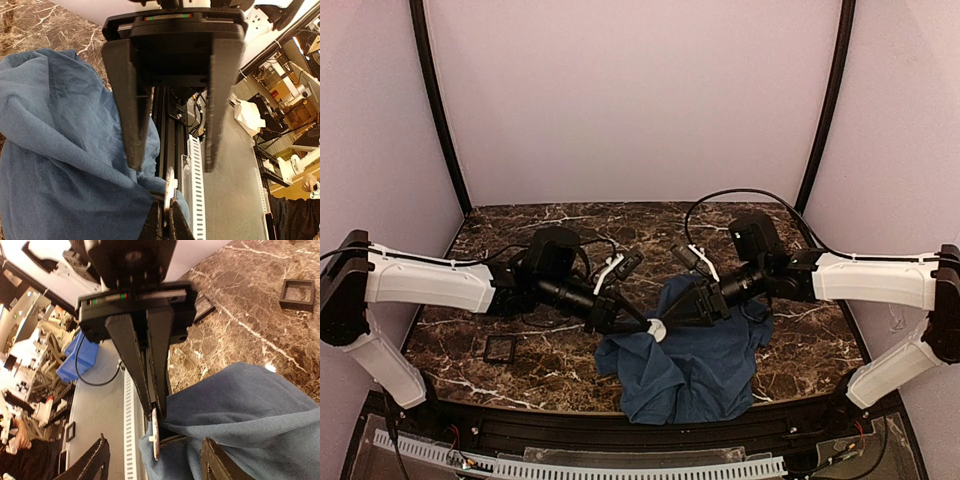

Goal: Remove the brooch from the garment

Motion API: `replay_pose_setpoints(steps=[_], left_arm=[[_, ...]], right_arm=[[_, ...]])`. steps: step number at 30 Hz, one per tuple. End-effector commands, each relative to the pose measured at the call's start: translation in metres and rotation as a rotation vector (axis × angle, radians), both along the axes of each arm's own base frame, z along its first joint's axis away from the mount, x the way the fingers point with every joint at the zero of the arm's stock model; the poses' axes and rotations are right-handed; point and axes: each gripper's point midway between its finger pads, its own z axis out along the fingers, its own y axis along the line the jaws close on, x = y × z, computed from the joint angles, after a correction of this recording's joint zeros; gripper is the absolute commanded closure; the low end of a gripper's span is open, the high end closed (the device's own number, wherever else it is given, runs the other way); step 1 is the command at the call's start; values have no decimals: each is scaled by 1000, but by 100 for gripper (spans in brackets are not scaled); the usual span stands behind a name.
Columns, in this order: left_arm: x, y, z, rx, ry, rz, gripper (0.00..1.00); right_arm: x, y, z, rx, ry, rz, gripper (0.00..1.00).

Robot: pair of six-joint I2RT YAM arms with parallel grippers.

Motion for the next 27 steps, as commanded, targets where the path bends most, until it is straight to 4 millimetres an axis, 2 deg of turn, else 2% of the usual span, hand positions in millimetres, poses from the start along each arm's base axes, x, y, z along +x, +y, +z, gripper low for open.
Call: replay_pose_setpoints(steps=[1, 7, 10, 13, 23, 27], left_arm=[[13, 3, 35, -130, -58, 123, 99], [38, 11, 67, -287, -70, 318, 99], [45, 15, 81, -365, -46, 375, 99], [49, 17, 92, -420, -43, 399, 99], [41, 21, 100, -431, -51, 378, 99], [40, 22, 99, -417, -59, 375, 99]], right_arm=[[21, -4, 23, 83, -83, -129, 34], [39, -15, 56, 222, -124, -332, 23], [41, -17, 65, 286, -123, -406, 23], [37, -12, 74, 321, -142, -418, 24], [34, 3, 67, 371, -97, -387, 31], [33, 11, 67, 371, -94, -361, 38]])
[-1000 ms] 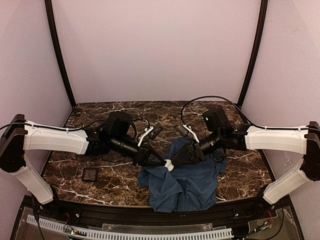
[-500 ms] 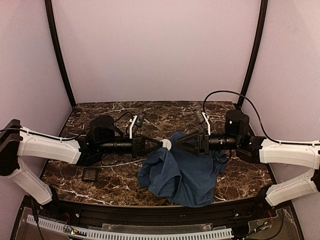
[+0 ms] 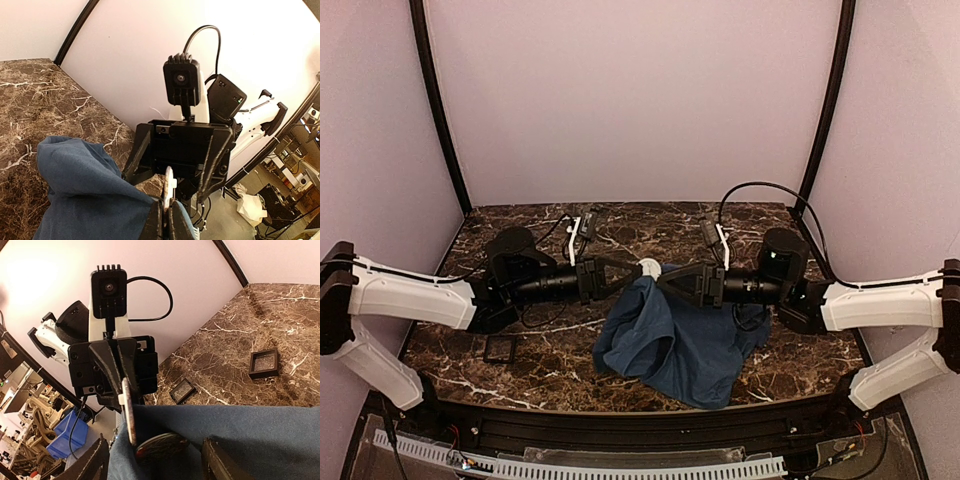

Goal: Remove the brooch from the garment

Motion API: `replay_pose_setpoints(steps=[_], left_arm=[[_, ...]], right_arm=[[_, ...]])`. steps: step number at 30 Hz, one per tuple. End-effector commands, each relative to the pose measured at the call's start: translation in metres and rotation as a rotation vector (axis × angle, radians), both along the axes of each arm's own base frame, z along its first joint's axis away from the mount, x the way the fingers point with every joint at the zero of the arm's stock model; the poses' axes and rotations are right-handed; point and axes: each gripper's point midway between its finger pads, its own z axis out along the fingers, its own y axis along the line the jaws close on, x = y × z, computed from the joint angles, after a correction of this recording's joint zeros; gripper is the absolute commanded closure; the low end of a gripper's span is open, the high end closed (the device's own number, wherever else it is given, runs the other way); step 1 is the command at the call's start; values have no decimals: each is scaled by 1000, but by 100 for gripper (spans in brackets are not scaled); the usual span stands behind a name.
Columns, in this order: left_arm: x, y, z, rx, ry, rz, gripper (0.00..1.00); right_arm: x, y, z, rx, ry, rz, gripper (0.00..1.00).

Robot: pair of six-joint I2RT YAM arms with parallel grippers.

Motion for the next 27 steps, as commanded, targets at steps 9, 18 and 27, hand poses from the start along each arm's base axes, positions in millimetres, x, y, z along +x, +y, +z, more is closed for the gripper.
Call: replay_pose_setpoints(steps=[9, 18, 27], left_arm=[[-8, 8, 22, -38, -52, -6, 99], [-9, 8, 24, -40, -59, -10, 99], [-10, 7, 23, -36, -60, -16, 99]], right_arm=[[-8, 19, 24, 76, -40, 71, 52], [-8, 24, 23, 94, -24, 88, 68], [-6, 27, 23, 103, 3, 87, 78]])
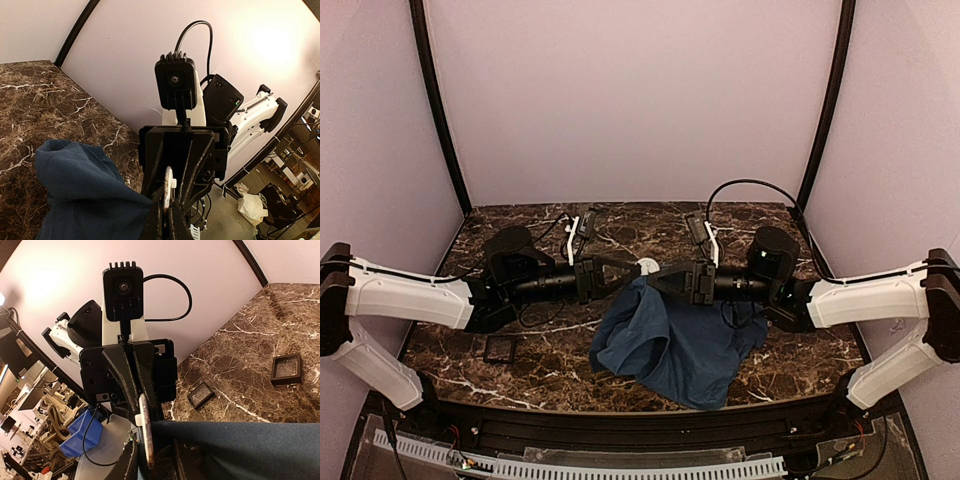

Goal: Remove the brooch from the garment

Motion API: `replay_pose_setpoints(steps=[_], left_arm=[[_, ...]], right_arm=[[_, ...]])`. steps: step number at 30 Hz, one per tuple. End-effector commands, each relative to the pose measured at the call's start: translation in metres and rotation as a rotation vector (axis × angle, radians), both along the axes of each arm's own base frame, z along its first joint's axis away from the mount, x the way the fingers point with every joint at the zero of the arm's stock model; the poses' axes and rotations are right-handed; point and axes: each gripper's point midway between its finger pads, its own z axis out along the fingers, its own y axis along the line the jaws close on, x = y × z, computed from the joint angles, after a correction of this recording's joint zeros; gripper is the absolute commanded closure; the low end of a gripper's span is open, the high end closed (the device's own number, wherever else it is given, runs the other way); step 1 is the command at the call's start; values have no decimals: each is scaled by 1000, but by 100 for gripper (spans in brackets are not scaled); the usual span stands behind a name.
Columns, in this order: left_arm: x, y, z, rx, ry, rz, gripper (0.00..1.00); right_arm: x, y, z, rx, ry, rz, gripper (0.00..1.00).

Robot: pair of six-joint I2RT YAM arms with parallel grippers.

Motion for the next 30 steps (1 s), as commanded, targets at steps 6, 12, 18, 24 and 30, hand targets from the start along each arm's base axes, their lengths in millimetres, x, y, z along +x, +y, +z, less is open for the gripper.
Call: replay_pose_setpoints(steps=[6, 12, 18, 24, 30], left_arm=[[-9, 4, 19, -40, -53, -22, 99], [-12, 4, 19, -40, -56, -36, 99], [-16, 4, 19, -43, -64, -54, 99], [-19, 4, 20, -44, -71, -69, 99], [-23, 4, 22, -45, -82, -81, 99]], right_arm=[[4, 10, 10, 33, 14, 3, 85], [16, 12, -2, 5, 89, -47, 97], [26, 14, -20, -28, 202, -77, 100], [39, 12, -45, -72, 337, -124, 100], [53, -2, -76, -96, 494, -195, 100]])
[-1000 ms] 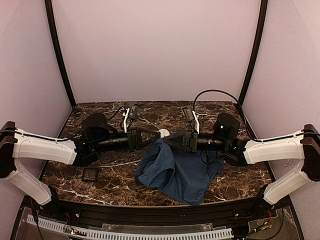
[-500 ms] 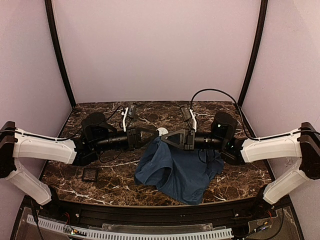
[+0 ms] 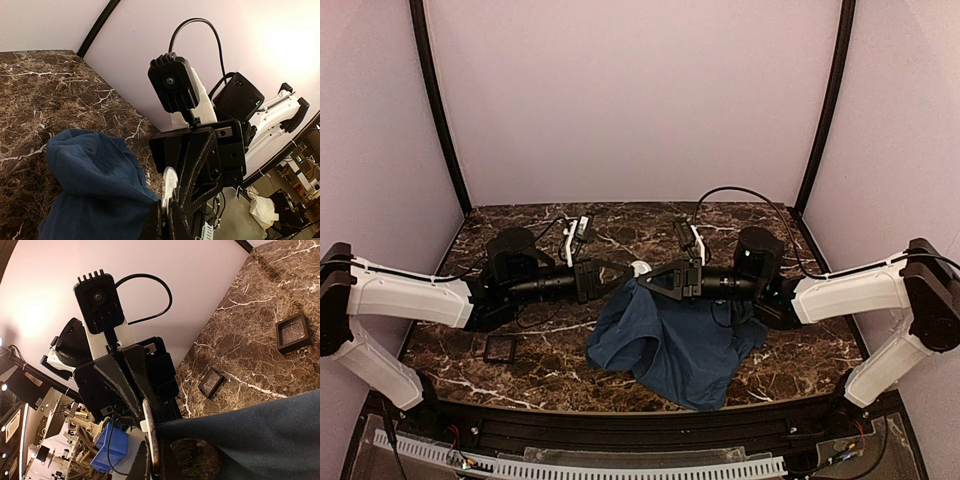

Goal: Remove the brooch from the garment

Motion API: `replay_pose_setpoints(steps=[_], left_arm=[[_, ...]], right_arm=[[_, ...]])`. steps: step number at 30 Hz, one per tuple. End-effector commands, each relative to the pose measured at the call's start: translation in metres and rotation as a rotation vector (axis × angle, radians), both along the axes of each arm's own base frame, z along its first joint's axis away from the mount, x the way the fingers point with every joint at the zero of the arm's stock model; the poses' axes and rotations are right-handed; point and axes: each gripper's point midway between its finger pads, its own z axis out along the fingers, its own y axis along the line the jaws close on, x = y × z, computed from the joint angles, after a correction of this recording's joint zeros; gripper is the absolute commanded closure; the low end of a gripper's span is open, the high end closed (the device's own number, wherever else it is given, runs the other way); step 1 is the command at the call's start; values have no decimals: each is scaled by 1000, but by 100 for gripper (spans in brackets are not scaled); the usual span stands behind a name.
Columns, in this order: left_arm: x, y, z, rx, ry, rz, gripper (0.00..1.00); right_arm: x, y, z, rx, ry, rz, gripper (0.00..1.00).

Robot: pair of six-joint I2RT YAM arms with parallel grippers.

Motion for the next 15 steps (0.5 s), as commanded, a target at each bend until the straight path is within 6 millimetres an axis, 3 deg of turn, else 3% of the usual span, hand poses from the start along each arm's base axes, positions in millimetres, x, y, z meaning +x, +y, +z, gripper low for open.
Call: replay_pose_setpoints(steps=[1, 5, 15], left_arm=[[-40, -5, 43, -106, -122, -151, 99], [-44, -6, 44, -103, -127, -170, 99], [-61, -17, 37, -45, -142, -251, 99]], right_arm=[[36, -18, -60, -109, 245, -170, 100], [39, -26, -70, -99, 306, -181, 100], [42, -23, -96, -159, 414, -180, 100]])
